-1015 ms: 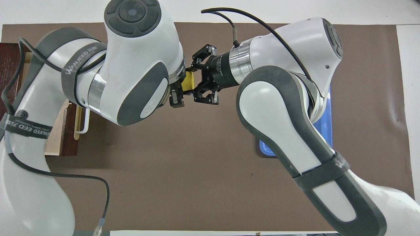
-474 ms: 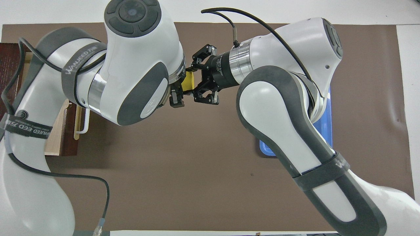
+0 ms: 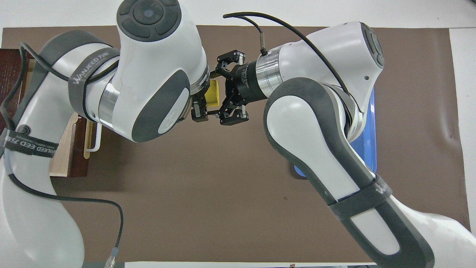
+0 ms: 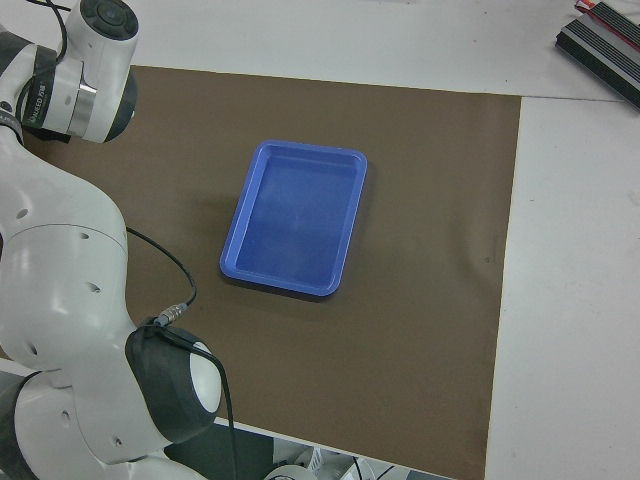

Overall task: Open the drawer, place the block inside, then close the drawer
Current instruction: 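Open the right gripper and withdraw it while the left gripper carries the block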

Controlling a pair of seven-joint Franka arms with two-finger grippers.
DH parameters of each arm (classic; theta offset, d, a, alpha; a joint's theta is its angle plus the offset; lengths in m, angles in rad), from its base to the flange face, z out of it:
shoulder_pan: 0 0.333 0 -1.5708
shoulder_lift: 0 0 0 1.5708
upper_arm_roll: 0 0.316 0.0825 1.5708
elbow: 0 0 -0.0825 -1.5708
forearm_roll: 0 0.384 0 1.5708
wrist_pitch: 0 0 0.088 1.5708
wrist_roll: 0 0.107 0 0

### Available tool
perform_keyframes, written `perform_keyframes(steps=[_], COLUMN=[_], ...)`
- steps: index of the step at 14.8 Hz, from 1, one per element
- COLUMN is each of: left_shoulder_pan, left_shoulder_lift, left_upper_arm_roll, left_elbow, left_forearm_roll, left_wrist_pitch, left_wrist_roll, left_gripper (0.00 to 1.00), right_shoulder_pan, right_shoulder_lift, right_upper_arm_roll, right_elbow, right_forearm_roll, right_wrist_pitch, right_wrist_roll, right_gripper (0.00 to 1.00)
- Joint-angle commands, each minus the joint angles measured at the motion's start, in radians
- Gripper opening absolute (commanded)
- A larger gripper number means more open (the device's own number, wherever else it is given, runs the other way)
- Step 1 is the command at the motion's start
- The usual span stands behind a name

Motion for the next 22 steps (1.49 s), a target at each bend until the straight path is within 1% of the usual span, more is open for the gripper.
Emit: perform_keyframes(steps=[1, 4, 7, 9, 11, 15, 17, 18, 22], left_shoulder_pan=[-0.014, -0.014, -0.012, -0.001, 0.003, 0.066, 0.112, 0.134, 0.25], left_shoulder_lift=[0.019, 0.019, 0.019, 0.019, 0.018, 0.015, 0.009, 0.003, -0.04], left_upper_arm_roll=[0.015, 0.015, 0.017, 0.017, 0.019, 0.019, 0.019, 0.019, 0.019], left_elbow=[0.034, 0.034, 0.036, 0.034, 0.034, 0.012, -0.002, -0.015, -0.054], left_forearm_roll=[-0.01, -0.005, -0.004, -0.001, 0.002, 0.002, 0.005, 0.004, 0.001], left_wrist_pitch=[0.008, 0.008, 0.005, -0.001, -0.008, 0.008, 0.018, 0.023, 0.026], left_wrist_roll=[-0.014, -0.014, -0.012, -0.006, 0.009, 0.105, 0.168, 0.21, 0.361], left_gripper=[0.0, 0.0, 0.0, 0.0, 0.0, 0.0, 0.0, 0.0, 0.0], right_shoulder_pan=[0.008, -0.022, -0.12, -0.188, -0.252, -0.348, -0.374, -0.381, -0.388], right_shoulder_lift=[-0.012, -0.015, -0.015, -0.015, -0.015, -0.017, -0.017, -0.018, -0.026], right_upper_arm_roll=[0.003, -0.012, -0.026, -0.023, -0.023, -0.024, -0.024, -0.026, -0.033], right_elbow=[-0.004, 0.012, 0.045, 0.068, 0.096, 0.101, 0.105, 0.11, 0.116], right_forearm_roll=[-0.001, -0.001, -0.023, -0.09, -0.119, -0.156, -0.193, -0.204, -0.316], right_wrist_pitch=[-0.013, -0.053, -0.079, -0.112, -0.143, -0.189, -0.258, -0.28, -0.391], right_wrist_roll=[0.029, 0.032, 0.031, 0.022, -0.013, -0.173, -0.285, -0.334, -0.558], right_gripper=[1.0, 1.0, 1.0, 1.0, 1.0, 1.0, 1.0, 1.0, 1.0])
